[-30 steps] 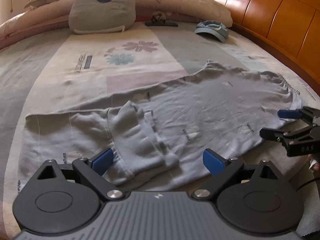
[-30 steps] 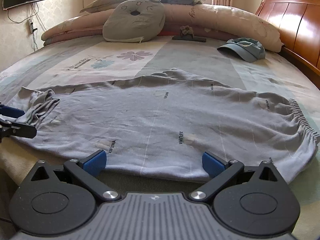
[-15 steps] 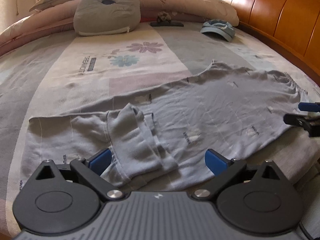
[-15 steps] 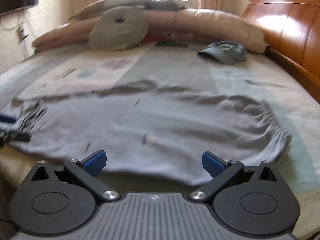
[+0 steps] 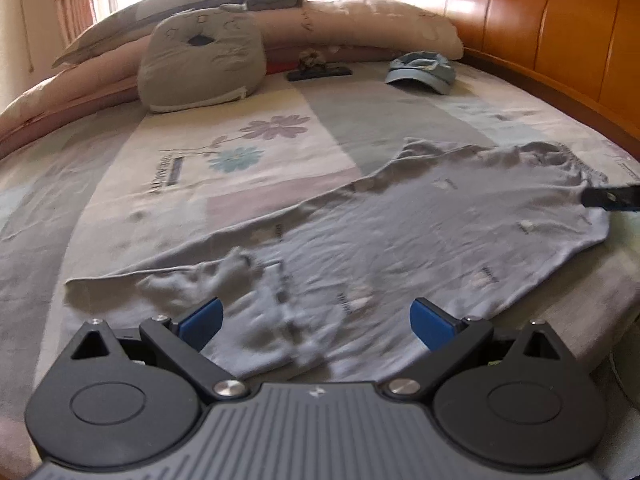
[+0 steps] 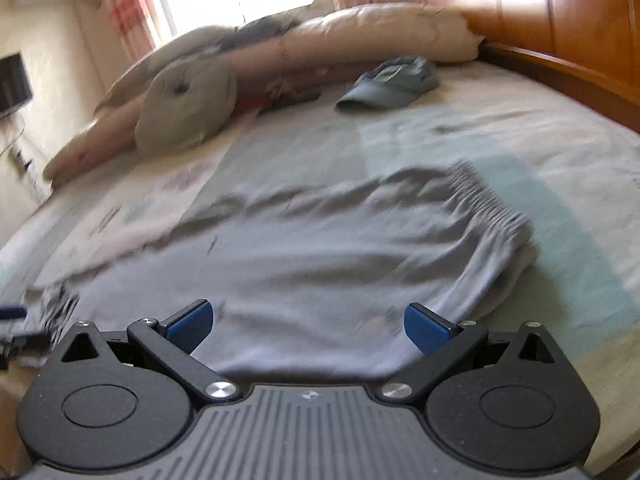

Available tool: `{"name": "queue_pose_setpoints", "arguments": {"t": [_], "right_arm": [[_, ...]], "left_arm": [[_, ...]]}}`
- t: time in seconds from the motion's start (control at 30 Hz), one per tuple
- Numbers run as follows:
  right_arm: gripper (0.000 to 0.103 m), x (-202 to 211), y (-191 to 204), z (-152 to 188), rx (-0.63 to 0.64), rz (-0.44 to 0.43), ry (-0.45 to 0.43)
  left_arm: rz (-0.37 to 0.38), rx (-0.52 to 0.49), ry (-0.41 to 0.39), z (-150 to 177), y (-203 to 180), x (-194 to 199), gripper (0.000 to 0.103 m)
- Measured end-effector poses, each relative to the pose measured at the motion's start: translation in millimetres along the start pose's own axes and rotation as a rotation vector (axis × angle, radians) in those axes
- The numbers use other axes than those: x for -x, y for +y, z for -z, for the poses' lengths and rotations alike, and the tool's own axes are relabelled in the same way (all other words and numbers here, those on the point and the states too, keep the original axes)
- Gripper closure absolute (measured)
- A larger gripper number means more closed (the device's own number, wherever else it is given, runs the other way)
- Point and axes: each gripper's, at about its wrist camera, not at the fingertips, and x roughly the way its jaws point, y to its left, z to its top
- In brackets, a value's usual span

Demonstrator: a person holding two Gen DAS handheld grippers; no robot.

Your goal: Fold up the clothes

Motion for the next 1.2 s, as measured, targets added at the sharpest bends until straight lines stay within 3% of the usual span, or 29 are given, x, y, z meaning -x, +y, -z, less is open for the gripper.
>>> {"name": "queue_pose_setpoints", "arguments": {"t": [0.2, 0.57, 0.83, 0.93, 1.2], "right_arm": [[0.000, -5, -32, -16, -0.114, 0.031, -0.012], [0.000, 34, -43, -17, -0.211, -0.064, -0.136], [0.000, 36, -73, -9, -0.423, -0.152, -0.115], [0.000, 31, -55, -18, -0.378, -0.195, -0.102], [0.000, -17, 56, -61, 0.064, -0.110, -0.001]], "left_arm": [[0.024, -0.034, 0.000, -2, -15, 0, 0.003], [0.058, -0.083, -0.013, -5, -29, -1, 0.003], [0.071, -0.095, -0.005, -4, -33, -4, 0.003], [0.026, -0.101, 0.001, -5, -29, -6, 0.003], [-0.053, -0.055, 0.015, 2, 6, 0, 0.003]]}}
